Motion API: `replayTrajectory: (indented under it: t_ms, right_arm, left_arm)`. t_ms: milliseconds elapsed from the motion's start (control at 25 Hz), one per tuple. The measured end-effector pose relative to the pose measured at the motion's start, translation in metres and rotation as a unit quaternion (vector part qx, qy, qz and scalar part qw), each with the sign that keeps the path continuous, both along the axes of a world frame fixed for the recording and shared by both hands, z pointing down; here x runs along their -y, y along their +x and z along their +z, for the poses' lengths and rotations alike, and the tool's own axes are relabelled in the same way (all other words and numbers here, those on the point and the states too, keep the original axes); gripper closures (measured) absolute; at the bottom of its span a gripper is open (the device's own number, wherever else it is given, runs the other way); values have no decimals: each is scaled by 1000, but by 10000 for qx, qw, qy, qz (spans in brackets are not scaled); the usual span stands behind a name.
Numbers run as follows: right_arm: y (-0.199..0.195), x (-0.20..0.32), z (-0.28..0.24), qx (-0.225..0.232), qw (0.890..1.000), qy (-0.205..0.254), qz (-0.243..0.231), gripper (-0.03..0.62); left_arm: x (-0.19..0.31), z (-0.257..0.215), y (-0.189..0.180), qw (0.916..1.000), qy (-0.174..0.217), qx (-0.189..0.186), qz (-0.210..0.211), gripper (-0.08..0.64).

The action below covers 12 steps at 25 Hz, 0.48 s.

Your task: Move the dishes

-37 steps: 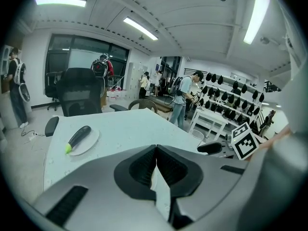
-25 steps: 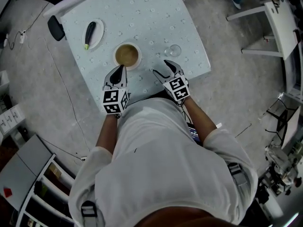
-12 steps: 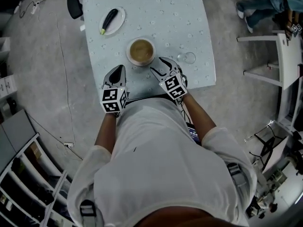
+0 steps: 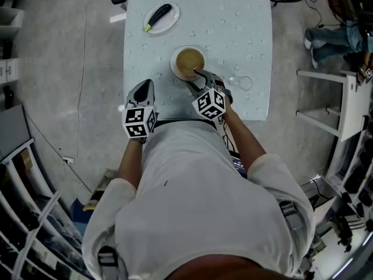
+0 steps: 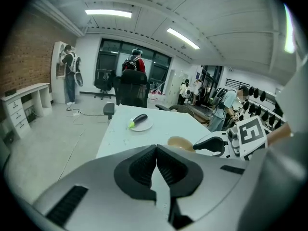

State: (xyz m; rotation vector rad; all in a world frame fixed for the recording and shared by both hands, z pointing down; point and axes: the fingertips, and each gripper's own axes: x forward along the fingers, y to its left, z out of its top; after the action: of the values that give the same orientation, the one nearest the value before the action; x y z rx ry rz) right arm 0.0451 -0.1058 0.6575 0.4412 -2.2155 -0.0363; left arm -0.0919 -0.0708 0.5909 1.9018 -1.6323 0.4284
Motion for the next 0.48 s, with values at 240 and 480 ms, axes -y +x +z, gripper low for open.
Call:
replayTrajectory:
  t_ms: [240, 480]
  right_arm:
    - [-15, -1, 15, -641, 9954, 191, -682, 401]
    - [-25, -2, 25, -1008, 9904, 235, -915, 437]
  left_arm:
    - [-18, 2, -23, 9989, -23, -25, -459, 541]
    - [-31, 6, -38, 9972, -46, -66, -744, 541]
